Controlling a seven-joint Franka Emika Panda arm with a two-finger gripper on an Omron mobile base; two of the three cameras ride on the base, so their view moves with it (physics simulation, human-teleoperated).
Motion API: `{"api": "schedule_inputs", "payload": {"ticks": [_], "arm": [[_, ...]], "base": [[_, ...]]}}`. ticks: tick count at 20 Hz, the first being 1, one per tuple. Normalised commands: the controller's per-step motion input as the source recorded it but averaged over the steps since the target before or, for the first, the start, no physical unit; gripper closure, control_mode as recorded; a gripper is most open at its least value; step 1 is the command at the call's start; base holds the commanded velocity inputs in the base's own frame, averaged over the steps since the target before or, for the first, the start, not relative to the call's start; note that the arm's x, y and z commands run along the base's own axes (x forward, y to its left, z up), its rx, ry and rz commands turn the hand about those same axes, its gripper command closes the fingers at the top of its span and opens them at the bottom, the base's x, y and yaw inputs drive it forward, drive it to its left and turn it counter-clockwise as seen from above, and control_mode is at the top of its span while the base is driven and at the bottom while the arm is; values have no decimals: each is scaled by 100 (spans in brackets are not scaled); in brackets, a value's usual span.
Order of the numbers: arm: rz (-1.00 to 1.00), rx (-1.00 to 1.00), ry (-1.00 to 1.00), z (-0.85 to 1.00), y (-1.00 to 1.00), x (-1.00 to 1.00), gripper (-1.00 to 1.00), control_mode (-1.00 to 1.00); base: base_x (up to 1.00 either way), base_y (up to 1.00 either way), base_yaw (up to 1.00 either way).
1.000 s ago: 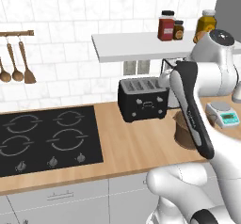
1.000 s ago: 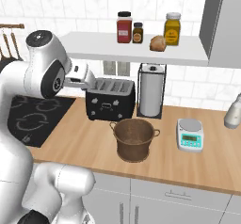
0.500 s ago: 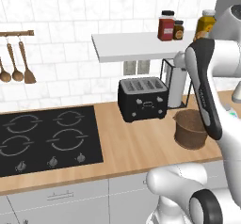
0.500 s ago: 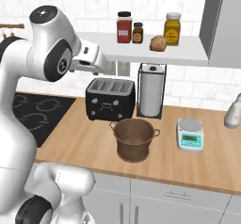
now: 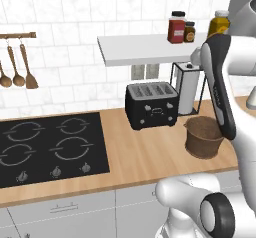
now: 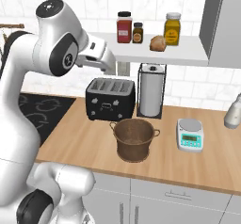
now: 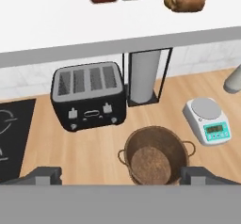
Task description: Open the cabinet, pick up the bread from the cabinet and place it in the basket. Then move the basket to the dining counter.
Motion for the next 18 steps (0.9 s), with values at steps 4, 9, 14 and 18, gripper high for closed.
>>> {"api": "schedule_inputs", "payload": {"ticks": [4,9,14,18], "arm": [[-6,0,-1,11,-21,19,-100,-100],[-6,0,0,22,-24,19,-100,-100],[-5,1,0,17,-30,21,-100,-100],[-3,1,0,16,-26,20,-100,-100]], "base": [[0,0,0],[0,0,0],[0,0,0],[0,0,0]]}}
